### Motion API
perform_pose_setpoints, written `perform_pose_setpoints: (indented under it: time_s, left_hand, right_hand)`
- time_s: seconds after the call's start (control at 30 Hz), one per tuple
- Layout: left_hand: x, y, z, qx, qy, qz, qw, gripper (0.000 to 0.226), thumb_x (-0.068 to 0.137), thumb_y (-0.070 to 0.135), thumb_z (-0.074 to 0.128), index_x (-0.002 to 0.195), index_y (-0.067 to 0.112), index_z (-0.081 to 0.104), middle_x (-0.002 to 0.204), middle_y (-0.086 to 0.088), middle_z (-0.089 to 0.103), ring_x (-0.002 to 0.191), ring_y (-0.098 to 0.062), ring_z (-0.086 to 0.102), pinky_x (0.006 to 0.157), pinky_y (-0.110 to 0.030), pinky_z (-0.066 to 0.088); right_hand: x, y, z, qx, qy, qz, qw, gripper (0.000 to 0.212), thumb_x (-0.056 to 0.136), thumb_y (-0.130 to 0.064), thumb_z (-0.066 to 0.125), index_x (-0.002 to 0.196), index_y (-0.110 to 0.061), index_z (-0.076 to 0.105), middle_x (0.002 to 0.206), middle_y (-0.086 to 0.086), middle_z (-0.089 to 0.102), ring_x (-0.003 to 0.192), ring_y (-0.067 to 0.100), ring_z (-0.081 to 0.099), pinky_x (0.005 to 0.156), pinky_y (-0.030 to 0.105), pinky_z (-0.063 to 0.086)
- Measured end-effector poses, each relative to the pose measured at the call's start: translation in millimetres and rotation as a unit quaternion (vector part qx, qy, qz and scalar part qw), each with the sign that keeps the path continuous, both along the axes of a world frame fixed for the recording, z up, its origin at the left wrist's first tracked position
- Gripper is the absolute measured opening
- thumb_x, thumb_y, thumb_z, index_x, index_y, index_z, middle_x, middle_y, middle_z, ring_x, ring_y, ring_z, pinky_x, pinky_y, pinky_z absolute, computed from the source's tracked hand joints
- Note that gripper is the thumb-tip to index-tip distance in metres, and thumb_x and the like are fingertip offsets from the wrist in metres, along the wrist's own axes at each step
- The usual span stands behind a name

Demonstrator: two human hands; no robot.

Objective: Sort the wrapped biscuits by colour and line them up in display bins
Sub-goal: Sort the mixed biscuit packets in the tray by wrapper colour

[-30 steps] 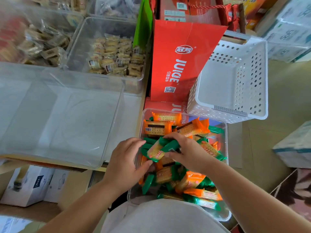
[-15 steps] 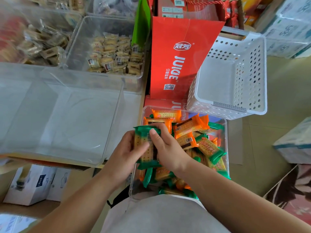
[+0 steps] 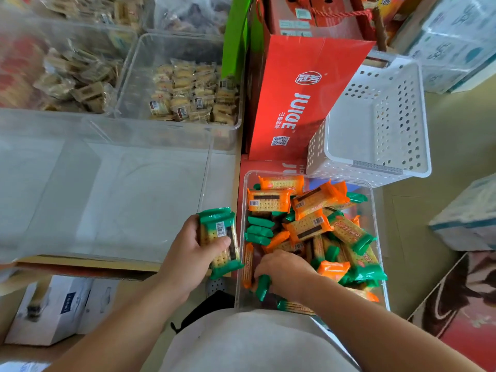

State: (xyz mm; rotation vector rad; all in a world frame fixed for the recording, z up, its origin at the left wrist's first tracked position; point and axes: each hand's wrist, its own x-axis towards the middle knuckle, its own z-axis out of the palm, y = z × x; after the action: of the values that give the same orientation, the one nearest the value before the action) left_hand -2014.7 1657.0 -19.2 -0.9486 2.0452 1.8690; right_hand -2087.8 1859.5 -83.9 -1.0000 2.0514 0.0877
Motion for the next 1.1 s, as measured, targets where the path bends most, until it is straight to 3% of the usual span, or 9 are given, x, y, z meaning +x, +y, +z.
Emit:
perform_pose_setpoints:
  time_s: [0.3, 0.4, 0.57, 0.63, 0.77, 0.8, 0.87, 0.93, 1.1]
  left_hand:
    - [-5.6, -8.2, 5.4, -0.028, 0.034, -0.103, 0.994, 0.037, 0.095, 0.014, 0.067, 0.119, 0.035, 0.048, 0.11, 0.01, 0.067, 0.095, 0.005, 0.066, 0.075, -0.021, 0.056]
    - [-14.1, -1.7, 11.1, 0.022, 0.059, -0.118, 0.991, 0.033, 0.1, 0.009, 0.059, 0.122, 0.03, 0.047, 0.115, 0.004, 0.067, 0.097, 0.003, 0.068, 0.072, -0.017, 0.056]
    - [-20.9, 7.3, 23.4, 0.125, 0.086, -0.156, 0.976, 0.033, 0.098, 0.04, 0.056, 0.127, 0.027, 0.046, 0.106, 0.004, 0.071, 0.095, 0.0, 0.07, 0.07, -0.012, 0.052]
    - [-21.7, 4.8, 20.2, 0.094, 0.083, -0.165, 0.978, 0.051, 0.083, 0.047, 0.07, 0.125, 0.03, 0.048, 0.108, 0.008, 0.07, 0.099, -0.003, 0.069, 0.074, -0.015, 0.053]
    - [-20.7, -8.4, 10.2, 0.03, 0.064, -0.085, 0.994, 0.051, 0.077, 0.045, 0.073, 0.121, 0.034, 0.05, 0.11, 0.011, 0.069, 0.097, -0.001, 0.069, 0.071, -0.015, 0.053]
    - [-20.0, -12.3, 8.4, 0.023, 0.061, -0.054, 0.996, 0.05, 0.077, 0.045, 0.072, 0.121, 0.034, 0.05, 0.11, 0.011, 0.069, 0.095, -0.001, 0.069, 0.068, -0.015, 0.054]
    - [-18.2, -18.1, 5.3, 0.024, 0.057, -0.013, 0.998, 0.054, 0.073, 0.048, 0.071, 0.12, 0.032, 0.051, 0.11, 0.009, 0.069, 0.093, -0.001, 0.07, 0.068, -0.017, 0.054]
    - [-16.6, -19.6, 3.2, 0.021, 0.054, -0.012, 0.998, 0.054, 0.072, 0.049, 0.072, 0.118, 0.032, 0.052, 0.109, 0.009, 0.069, 0.094, -0.002, 0.07, 0.07, -0.02, 0.055]
    - [-14.1, -15.3, -1.7, 0.028, 0.052, -0.01, 0.998, 0.053, 0.069, 0.049, 0.073, 0.116, 0.035, 0.053, 0.104, 0.015, 0.07, 0.096, -0.004, 0.07, 0.069, -0.021, 0.058]
  right_hand:
    - [-17.0, 12.3, 83.7, -0.16, 0.028, -0.22, 0.962, 0.038, 0.091, -0.04, 0.071, 0.125, -0.025, 0.067, 0.113, -0.01, 0.066, 0.097, 0.007, 0.062, 0.087, 0.026, 0.053]
    - [-22.3, 16.4, 111.7, -0.258, -0.013, -0.343, 0.903, 0.027, 0.087, -0.037, 0.077, 0.11, -0.025, 0.072, 0.092, -0.011, 0.071, 0.079, 0.002, 0.066, 0.072, 0.02, 0.052]
    - [-18.8, -11.5, 118.8, -0.336, -0.045, -0.412, 0.845, 0.015, 0.089, -0.036, 0.076, 0.094, -0.022, 0.075, 0.078, 0.002, 0.075, 0.073, 0.026, 0.07, 0.071, 0.046, 0.056]
    - [-16.0, -21.6, 114.1, -0.361, -0.069, -0.431, 0.824, 0.016, 0.089, -0.033, 0.077, 0.094, -0.018, 0.074, 0.078, 0.003, 0.075, 0.073, 0.024, 0.072, 0.072, 0.044, 0.06]
    - [-14.8, -24.1, 87.6, -0.357, -0.112, -0.59, 0.716, 0.019, 0.099, -0.021, 0.063, 0.091, -0.007, 0.072, 0.081, 0.011, 0.075, 0.079, 0.029, 0.073, 0.079, 0.045, 0.062]
    - [-14.6, -22.2, 74.3, -0.3, -0.108, -0.589, 0.742, 0.022, 0.1, -0.019, 0.059, 0.089, -0.005, 0.072, 0.083, 0.013, 0.074, 0.08, 0.03, 0.072, 0.079, 0.045, 0.062]
    - [-8.4, -19.7, 42.5, -0.121, -0.117, -0.481, 0.86, 0.024, 0.099, -0.02, 0.054, 0.093, -0.005, 0.071, 0.09, 0.013, 0.071, 0.083, 0.027, 0.067, 0.079, 0.04, 0.058]
    - [3.8, -23.2, 15.1, -0.006, -0.125, -0.384, 0.915, 0.024, 0.1, -0.022, 0.049, 0.105, -0.006, 0.067, 0.096, 0.011, 0.065, 0.091, 0.028, 0.062, 0.08, 0.036, 0.05]
    - [18.9, -39.1, -21.2, -0.032, -0.197, -0.505, 0.839, 0.029, 0.1, -0.018, 0.047, 0.128, -0.012, 0.055, 0.119, 0.012, 0.062, 0.104, 0.025, 0.06, 0.093, 0.037, 0.051]
